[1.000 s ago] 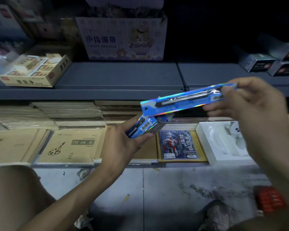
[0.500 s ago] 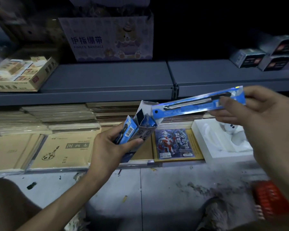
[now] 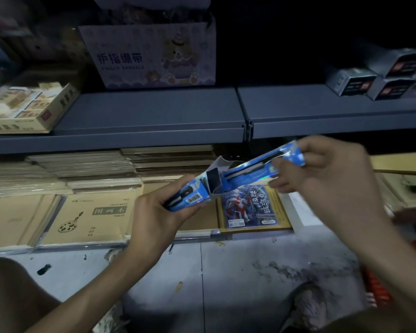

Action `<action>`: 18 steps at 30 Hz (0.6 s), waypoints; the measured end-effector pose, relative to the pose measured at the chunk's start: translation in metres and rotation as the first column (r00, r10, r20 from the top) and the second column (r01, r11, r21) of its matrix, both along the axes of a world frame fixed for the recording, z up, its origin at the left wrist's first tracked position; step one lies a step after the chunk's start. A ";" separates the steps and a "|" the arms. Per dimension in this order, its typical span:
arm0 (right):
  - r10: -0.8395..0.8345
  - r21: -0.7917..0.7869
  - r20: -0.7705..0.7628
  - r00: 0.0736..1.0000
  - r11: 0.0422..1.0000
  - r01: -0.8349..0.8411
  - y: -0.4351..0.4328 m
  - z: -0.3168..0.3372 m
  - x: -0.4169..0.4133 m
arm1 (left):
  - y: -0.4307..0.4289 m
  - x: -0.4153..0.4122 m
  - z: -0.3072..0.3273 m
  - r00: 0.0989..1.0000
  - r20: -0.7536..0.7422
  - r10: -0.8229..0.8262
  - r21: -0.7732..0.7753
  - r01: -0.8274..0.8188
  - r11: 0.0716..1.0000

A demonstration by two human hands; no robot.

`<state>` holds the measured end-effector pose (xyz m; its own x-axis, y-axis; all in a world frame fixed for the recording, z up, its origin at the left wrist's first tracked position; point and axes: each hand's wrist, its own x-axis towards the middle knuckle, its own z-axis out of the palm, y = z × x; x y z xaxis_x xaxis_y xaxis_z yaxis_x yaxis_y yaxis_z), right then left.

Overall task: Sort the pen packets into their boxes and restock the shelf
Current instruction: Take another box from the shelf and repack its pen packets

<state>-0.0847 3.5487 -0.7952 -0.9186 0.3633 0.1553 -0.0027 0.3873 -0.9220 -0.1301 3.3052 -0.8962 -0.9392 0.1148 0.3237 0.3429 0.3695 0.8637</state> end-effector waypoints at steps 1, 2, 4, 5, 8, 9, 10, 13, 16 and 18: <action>0.028 0.027 0.037 0.999 0.999 -0.029 -0.006 -0.007 -0.002 | 0.002 0.002 0.000 1.000 -0.014 -0.004 -0.009 0.004 1.000; 0.057 0.063 0.068 0.996 0.996 -0.062 -0.011 -0.014 -0.003 | 0.004 0.004 0.000 1.000 -0.025 -0.010 -0.014 0.010 1.000; 0.109 0.172 0.113 0.988 0.977 -0.128 -0.019 -0.024 -0.006 | 0.007 0.006 -0.001 0.999 -0.035 -0.010 -0.004 0.010 1.000; 0.123 0.210 0.122 0.985 0.967 -0.147 -0.022 -0.026 -0.007 | 0.009 0.006 -0.001 1.000 -0.027 -0.012 0.011 0.012 1.000; 0.100 0.144 0.083 0.992 0.983 -0.111 -0.023 -0.020 -0.011 | 0.011 0.002 0.003 0.999 -0.007 -0.036 0.049 0.036 0.998; 0.081 0.090 0.062 0.995 0.992 -0.086 -0.021 -0.016 -0.013 | 0.011 0.001 0.004 0.999 -0.002 -0.040 0.059 0.040 0.997; 0.063 0.050 0.047 0.997 0.997 -0.066 -0.019 -0.013 -0.015 | 0.011 0.000 0.006 0.999 0.003 -0.040 0.072 0.040 0.997; 0.044 0.079 0.040 0.998 0.996 -0.047 -0.021 -0.013 -0.018 | 0.013 -0.001 0.009 1.000 -0.006 -0.030 0.082 0.030 0.996; 0.014 0.270 0.048 0.999 0.962 -0.027 -0.032 -0.022 -0.017 | 0.015 0.003 0.012 0.999 -0.045 -0.017 0.044 0.019 0.999; 0.006 0.330 0.067 0.998 0.944 -0.028 -0.036 -0.023 -0.015 | 0.016 0.004 0.013 0.998 -0.055 -0.010 0.032 0.011 0.999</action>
